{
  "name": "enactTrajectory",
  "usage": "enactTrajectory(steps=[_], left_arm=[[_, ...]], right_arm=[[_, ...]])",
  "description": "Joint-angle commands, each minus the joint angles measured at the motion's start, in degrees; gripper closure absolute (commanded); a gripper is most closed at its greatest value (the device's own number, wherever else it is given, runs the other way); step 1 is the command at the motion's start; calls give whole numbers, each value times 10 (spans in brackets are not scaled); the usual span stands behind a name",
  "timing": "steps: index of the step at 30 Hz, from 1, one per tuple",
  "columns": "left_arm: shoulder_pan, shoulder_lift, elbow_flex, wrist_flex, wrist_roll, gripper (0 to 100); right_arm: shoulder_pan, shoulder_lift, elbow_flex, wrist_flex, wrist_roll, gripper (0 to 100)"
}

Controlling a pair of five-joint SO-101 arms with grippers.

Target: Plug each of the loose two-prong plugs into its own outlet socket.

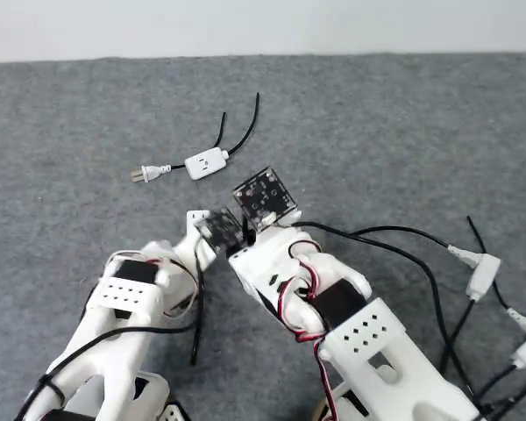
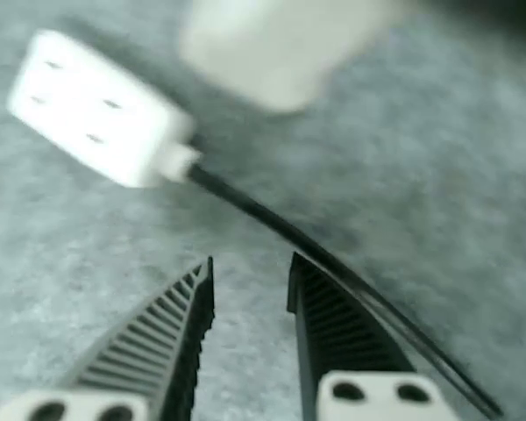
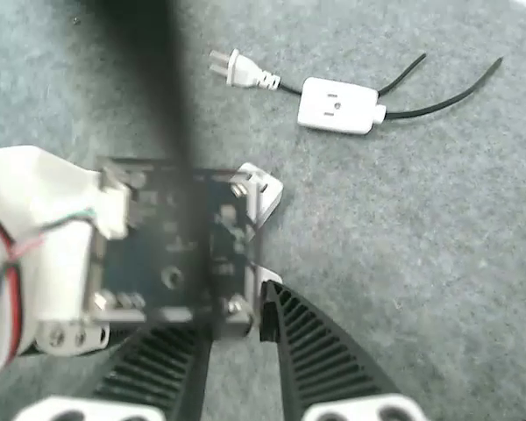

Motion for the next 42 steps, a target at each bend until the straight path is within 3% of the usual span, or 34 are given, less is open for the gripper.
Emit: enactTrajectory(steps=[1, 7, 13, 25, 42], left_arm=[[-96, -17, -28, -69, 126, 873], [-234, -12, -91, -98, 272, 870], [-295, -15, -95, -137, 334, 870], [-313, -12, -96, -147, 337, 870], [-313, -11, -100, -145, 336, 870]], right_arm=[[24, 53, -52, -17, -29, 991], [46, 227, -186, -21, -33, 991], [48, 386, -345, -22, -67, 991], [13, 653, -636, 81, -75, 991], [-7, 670, -653, 124, -69, 991]])
